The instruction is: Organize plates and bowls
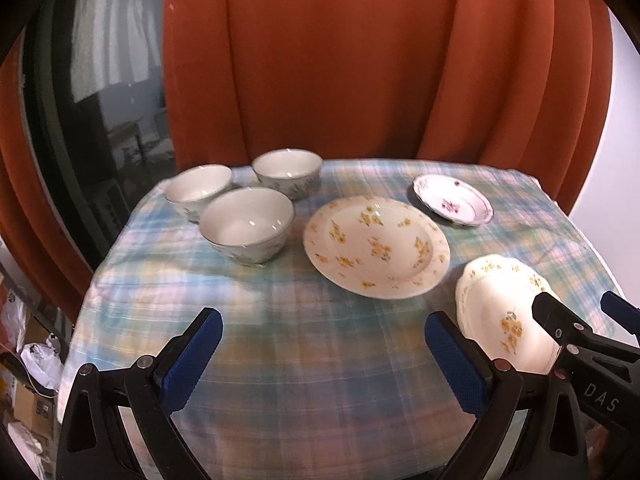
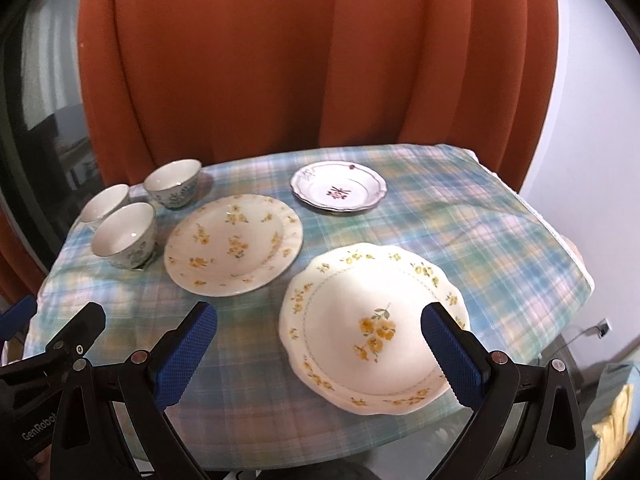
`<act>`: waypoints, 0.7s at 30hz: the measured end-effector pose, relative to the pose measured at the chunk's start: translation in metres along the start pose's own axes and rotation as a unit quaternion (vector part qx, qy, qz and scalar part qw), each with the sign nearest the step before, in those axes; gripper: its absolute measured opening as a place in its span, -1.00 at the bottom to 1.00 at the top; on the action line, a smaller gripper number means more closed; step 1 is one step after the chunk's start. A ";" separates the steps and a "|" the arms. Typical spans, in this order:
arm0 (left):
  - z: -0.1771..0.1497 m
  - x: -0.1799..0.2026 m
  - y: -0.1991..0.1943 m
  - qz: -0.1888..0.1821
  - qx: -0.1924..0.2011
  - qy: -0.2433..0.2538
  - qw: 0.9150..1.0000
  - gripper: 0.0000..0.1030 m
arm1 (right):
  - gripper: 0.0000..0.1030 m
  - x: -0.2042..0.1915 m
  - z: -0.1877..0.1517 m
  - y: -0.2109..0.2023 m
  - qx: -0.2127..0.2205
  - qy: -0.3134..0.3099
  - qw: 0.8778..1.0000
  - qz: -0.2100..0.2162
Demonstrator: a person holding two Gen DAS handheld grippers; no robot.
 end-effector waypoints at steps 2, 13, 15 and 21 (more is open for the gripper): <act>-0.001 0.007 0.008 -0.003 -0.012 0.000 1.000 0.97 | 0.99 0.007 -0.002 0.007 -0.011 0.005 1.000 -0.007; -0.006 0.077 0.061 0.018 -0.082 -0.018 0.996 0.84 | 0.99 0.063 0.005 0.068 -0.070 -0.002 0.998 0.010; -0.008 0.089 0.072 0.027 -0.099 -0.023 0.994 0.82 | 0.99 0.072 0.008 0.079 -0.077 -0.007 0.997 0.018; -0.021 0.122 0.102 0.036 -0.143 -0.054 0.988 0.67 | 0.99 0.099 0.012 0.120 -0.107 -0.040 0.993 0.042</act>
Point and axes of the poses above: each gripper's, at about its wrist camera, not at the fingertips, and y roughly the way its jaws point, x to its right, z to its top, the point moved 7 cm from there along y, roughly the way its jaws point, and after that the axes turned 3 degrees about y, right-handed, at the moved point
